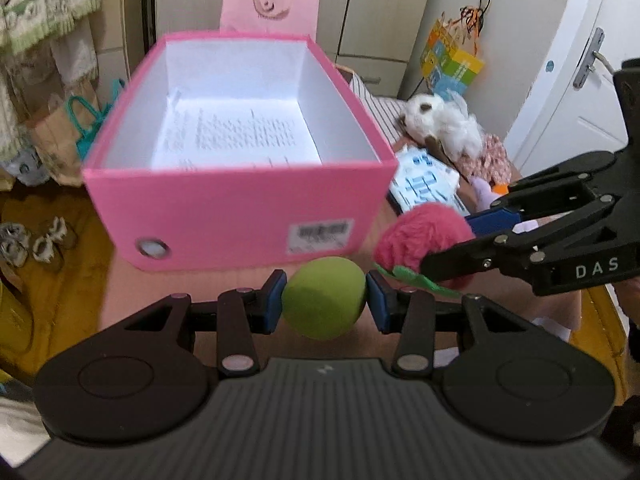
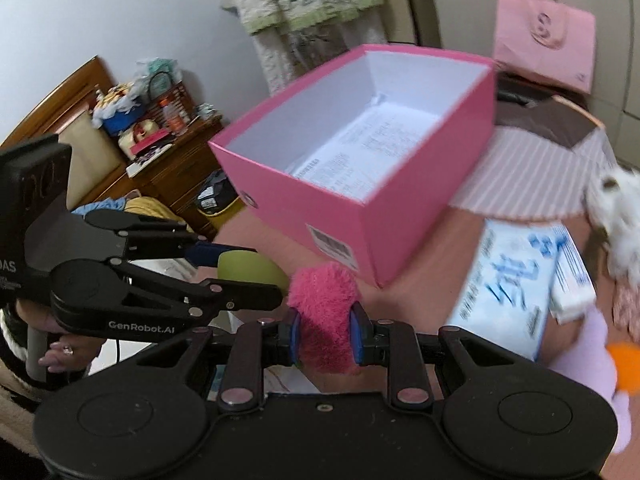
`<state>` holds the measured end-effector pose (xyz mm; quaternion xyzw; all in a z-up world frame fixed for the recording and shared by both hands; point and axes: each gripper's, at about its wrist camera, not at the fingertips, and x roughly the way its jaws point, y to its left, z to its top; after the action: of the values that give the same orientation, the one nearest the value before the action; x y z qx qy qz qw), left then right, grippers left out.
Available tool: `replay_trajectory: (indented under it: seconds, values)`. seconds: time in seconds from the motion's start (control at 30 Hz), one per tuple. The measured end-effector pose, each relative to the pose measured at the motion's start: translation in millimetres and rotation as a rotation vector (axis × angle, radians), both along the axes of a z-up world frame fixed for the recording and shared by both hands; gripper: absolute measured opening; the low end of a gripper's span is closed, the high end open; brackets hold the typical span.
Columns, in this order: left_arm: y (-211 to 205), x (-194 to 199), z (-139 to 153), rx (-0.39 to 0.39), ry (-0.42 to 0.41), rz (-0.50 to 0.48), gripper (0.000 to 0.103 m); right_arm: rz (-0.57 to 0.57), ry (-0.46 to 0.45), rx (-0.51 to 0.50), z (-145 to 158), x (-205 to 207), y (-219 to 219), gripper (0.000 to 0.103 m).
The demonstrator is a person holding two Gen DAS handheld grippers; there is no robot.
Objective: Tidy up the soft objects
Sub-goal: 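Lower both tools into the pink box and open them to release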
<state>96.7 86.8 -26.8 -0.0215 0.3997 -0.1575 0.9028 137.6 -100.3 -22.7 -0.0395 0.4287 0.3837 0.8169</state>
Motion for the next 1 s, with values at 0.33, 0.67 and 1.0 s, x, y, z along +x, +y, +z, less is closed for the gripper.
replay_trajectory:
  seconds: [0.33,0.67,1.0]
  values:
    - [34.7,31.8,52.0,0.007,-0.112,-0.009,0.043,0.017,-0.113,0.043,48.8,28.2,30.3,0.029]
    - [46.5,131.1,73.0,-0.069,-0.152,0.037,0.042,-0.072,-0.134,0.116,59.9,129.5,43.4,0.030]
    - [40.2,225.6,26.6,-0.046,0.010,0.094,0.034,-0.104,-0.139,-0.037,15.3,197.3,59.1,0.030]
